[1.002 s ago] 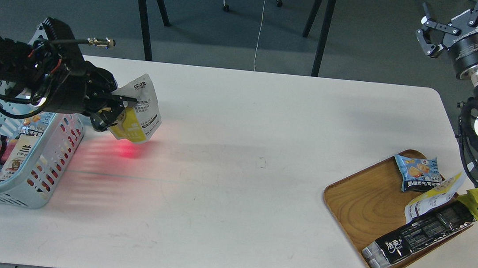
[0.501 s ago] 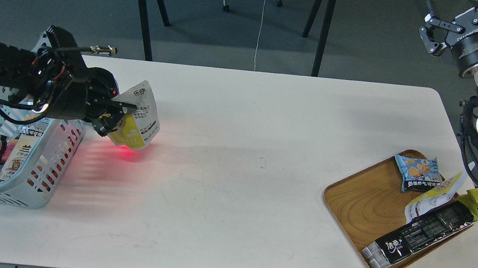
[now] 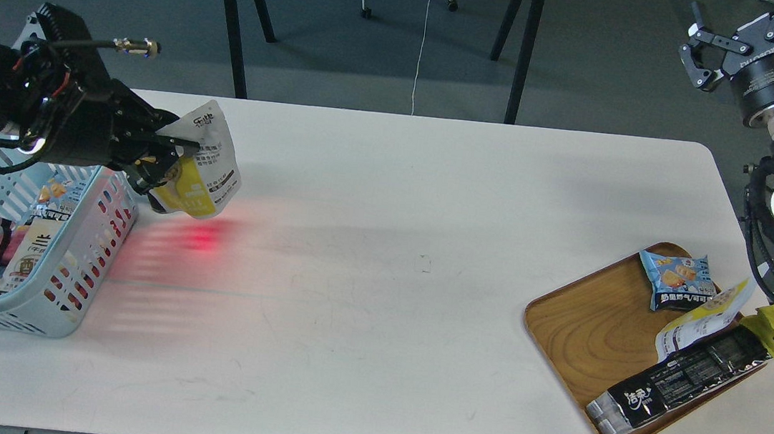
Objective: Scan snack and place in basket
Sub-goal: 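Move the pouch over the white basket and drop it in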
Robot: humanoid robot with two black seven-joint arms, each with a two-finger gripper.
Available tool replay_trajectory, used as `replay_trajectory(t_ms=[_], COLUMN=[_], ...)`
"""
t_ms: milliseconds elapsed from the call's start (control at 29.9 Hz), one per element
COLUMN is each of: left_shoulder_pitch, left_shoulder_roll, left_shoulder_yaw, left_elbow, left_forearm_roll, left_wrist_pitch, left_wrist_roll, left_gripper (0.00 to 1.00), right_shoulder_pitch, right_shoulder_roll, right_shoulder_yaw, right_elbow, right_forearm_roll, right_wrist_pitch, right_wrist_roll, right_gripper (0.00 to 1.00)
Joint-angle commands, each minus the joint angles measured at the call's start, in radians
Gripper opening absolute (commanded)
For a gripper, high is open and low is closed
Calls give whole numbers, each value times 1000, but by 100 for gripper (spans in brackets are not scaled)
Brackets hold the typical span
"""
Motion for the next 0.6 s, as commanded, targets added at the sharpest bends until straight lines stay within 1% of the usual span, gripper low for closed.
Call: replay_trajectory(t_ms=[0, 134, 200, 301, 434, 568], left_shoulder_pitch=[4, 1, -7, -35, -35, -33], left_shoulder_roll=[9, 23, 64, 121, 213, 299], left_shoulder_yaw=[0, -11, -29, -88, -178, -178], left_elbow=[-1, -28, -59, -68, -47, 16], left_forearm_roll=[0, 0, 0, 0, 0, 0], left_wrist_pitch=[0, 0, 0, 0, 0, 0], left_wrist_roll=[-1, -2, -17, -20, -20, -20], left_gripper=[1, 1, 1, 1, 1, 1], right_shoulder_pitch=[3, 1, 3, 3, 3, 3], right_shoulder_roll=[0, 0, 0, 0, 0, 2], right_shoulder_yaw=[4, 6, 6, 6, 6, 6], right_elbow=[0, 0, 2, 0, 0, -1], right_forearm_roll=[0, 0, 0, 0, 0, 0], right_wrist_pitch=[0, 0, 0, 2, 2, 2], right_wrist_roll=[0, 0, 0, 0, 0, 0], right_gripper=[98, 98, 98, 98, 98, 98])
